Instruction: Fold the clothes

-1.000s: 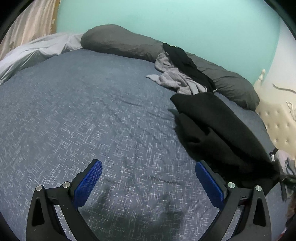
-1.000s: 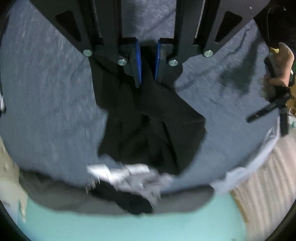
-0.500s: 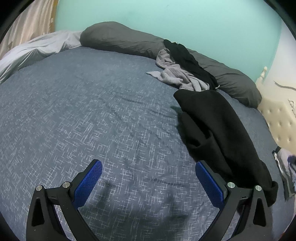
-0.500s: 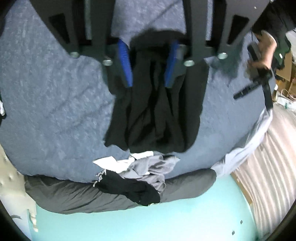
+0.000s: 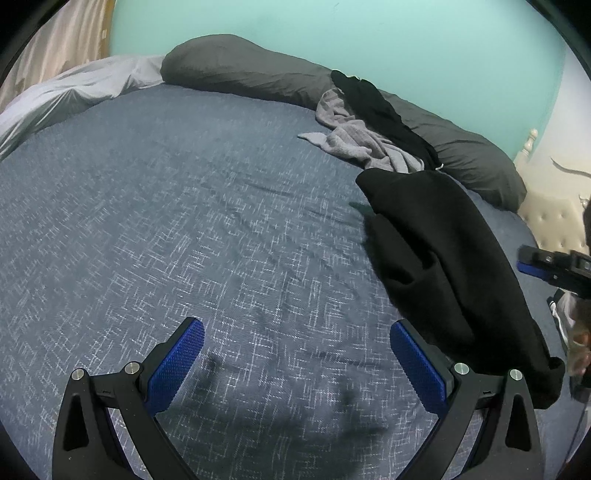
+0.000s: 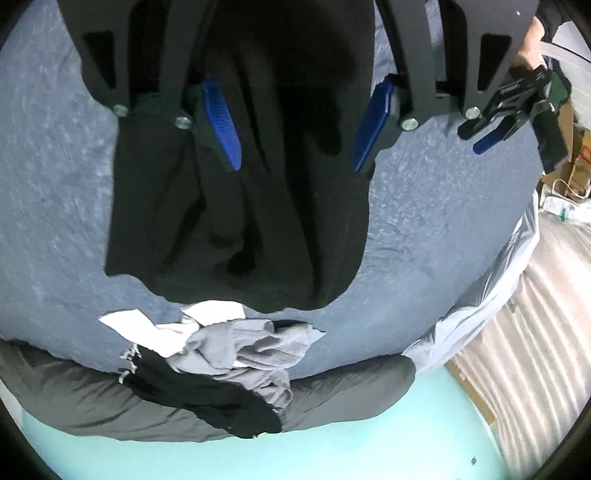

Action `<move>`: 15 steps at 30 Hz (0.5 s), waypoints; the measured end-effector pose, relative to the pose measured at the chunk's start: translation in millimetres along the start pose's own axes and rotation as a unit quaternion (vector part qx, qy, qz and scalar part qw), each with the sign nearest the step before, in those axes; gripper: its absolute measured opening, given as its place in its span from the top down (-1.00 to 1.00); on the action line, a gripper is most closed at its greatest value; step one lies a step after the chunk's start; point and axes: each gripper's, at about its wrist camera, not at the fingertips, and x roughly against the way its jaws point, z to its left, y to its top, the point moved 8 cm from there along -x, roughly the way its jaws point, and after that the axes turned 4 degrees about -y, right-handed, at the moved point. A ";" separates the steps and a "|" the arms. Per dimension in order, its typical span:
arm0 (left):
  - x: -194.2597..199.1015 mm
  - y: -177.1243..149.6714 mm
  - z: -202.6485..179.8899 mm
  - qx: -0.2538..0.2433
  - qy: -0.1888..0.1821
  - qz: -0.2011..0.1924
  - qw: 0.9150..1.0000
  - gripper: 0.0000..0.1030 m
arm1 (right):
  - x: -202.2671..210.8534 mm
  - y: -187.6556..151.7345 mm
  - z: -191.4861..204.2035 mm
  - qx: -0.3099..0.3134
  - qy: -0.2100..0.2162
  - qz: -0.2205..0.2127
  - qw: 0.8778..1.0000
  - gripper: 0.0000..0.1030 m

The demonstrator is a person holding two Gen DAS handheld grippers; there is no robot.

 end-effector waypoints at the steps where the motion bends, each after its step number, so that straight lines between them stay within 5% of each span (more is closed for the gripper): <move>1: -1.0 0.1 0.6 0.001 0.000 0.001 1.000 -0.99 | -5.2 0.8 3.3 0.004 0.002 0.002 1.000 -0.14; 8: -3.4 -0.4 3.5 0.003 -0.001 0.003 1.000 -0.99 | -31.0 -13.9 21.9 0.042 0.009 0.019 0.999 0.86; 15: -1.4 -2.3 5.0 0.003 0.001 0.003 1.000 -0.99 | -28.6 -41.2 66.2 0.079 0.061 0.022 0.995 0.93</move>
